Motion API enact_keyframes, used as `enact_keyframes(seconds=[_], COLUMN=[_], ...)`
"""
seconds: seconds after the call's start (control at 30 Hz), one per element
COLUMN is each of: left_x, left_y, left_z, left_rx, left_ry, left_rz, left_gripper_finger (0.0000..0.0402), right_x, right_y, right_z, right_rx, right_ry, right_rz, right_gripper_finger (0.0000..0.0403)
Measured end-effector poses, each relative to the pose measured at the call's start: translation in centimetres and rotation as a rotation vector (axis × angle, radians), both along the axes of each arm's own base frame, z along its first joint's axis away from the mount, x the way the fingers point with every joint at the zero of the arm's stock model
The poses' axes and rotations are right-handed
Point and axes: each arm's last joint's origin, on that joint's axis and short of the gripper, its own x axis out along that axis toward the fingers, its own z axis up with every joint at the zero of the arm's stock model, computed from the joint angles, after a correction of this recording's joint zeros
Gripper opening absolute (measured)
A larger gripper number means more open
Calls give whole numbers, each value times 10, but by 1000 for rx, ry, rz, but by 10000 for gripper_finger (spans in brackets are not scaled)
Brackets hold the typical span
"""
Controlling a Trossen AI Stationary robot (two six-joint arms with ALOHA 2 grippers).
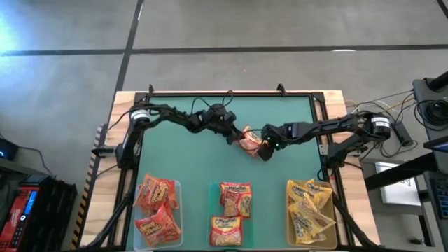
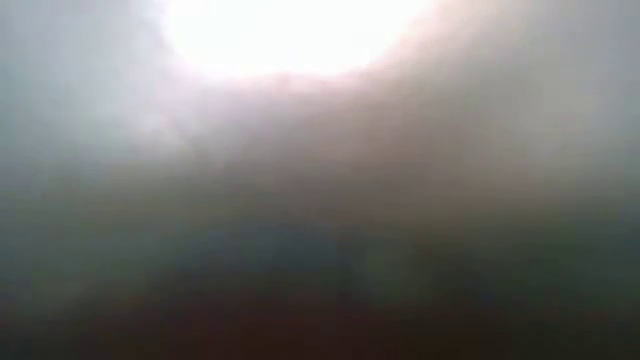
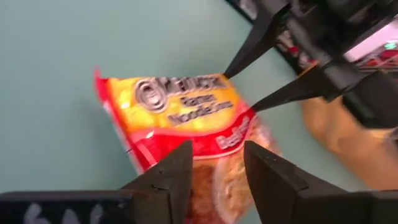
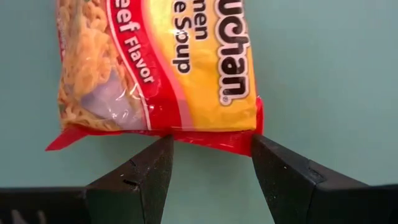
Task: Sort Maruchan noodles
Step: Put the red noodle pack into the green bin
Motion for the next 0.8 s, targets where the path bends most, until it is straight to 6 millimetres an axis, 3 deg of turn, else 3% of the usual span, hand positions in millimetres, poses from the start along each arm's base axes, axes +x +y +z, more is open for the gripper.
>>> enact_keyframes(seconds=[0.3, 0.63, 0.8], left_x=[4, 10, 7], left_y=[11, 14, 7], left_z=[11, 18, 11], left_rx=[-46, -79, -105], left_ry=[1, 77, 178], left_rz=[-64, -22, -39], left_gripper_finger=[169, 169, 169], right_x=[3, 4, 3], right_y=[1, 1, 2], right_z=[-9, -13, -13], right_rx=[-2, -12, -25], right_ry=[28, 50, 64], right_rz=[21, 55, 98], right_gripper_finger=[205, 205, 205])
